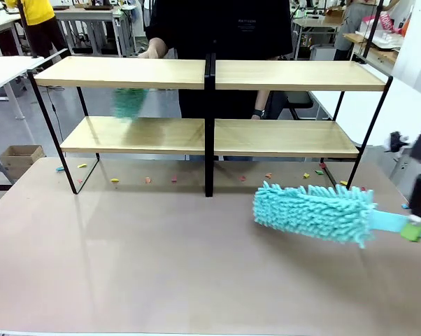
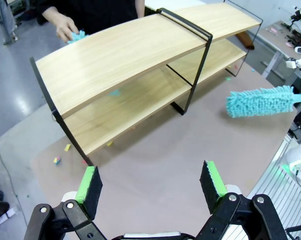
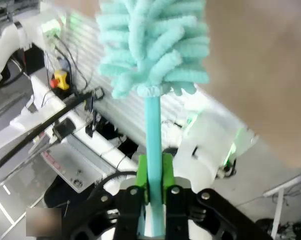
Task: Clean the shelves.
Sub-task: Clean another randomly selected level of the Shelf with the Duster.
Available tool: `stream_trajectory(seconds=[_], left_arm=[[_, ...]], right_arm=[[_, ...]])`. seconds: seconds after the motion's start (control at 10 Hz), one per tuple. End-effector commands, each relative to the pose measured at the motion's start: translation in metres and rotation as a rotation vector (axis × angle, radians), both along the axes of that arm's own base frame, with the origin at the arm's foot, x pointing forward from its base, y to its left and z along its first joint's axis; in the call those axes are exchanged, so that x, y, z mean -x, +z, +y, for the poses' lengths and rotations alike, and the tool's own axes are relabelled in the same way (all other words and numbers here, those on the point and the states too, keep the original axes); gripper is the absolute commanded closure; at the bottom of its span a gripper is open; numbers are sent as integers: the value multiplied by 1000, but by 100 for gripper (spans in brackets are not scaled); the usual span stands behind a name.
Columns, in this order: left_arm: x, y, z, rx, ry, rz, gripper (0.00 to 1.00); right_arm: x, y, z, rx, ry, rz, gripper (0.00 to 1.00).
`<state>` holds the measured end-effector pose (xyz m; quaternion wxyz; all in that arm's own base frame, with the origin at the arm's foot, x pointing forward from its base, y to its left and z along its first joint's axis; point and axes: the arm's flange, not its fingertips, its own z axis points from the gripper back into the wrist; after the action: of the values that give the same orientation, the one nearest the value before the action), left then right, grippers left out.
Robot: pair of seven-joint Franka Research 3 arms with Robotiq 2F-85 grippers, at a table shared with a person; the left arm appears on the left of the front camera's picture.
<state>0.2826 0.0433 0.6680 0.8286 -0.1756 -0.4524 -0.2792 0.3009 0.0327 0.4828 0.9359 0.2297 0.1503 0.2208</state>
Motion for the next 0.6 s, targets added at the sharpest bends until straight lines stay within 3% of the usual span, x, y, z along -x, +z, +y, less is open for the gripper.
stream_trajectory(seconds=[0.0,0.1,0.2,0.3,0.4,0.5], left_arm=[[1,0,0,2,-1,-1,0],[1,0,0,2,-1,-1,0],[1,0,0,2,-1,-1,0],[1,0,0,2,-1,-1,0],[1,0,0,2,-1,-1,0],[1,0,0,2,-1,-1,0]], right_arm=[[-18,-17,26,-135,-51,-124,87],[-30,-19,44,-162,-65,-172,87],[-43,-25,65,-112,-51,-87,87],[-51,-31,65,258,-78,297,87],[-31,-20,43,-120,-68,-110,87],[-35,-34,59,-4,-97,-3,87]])
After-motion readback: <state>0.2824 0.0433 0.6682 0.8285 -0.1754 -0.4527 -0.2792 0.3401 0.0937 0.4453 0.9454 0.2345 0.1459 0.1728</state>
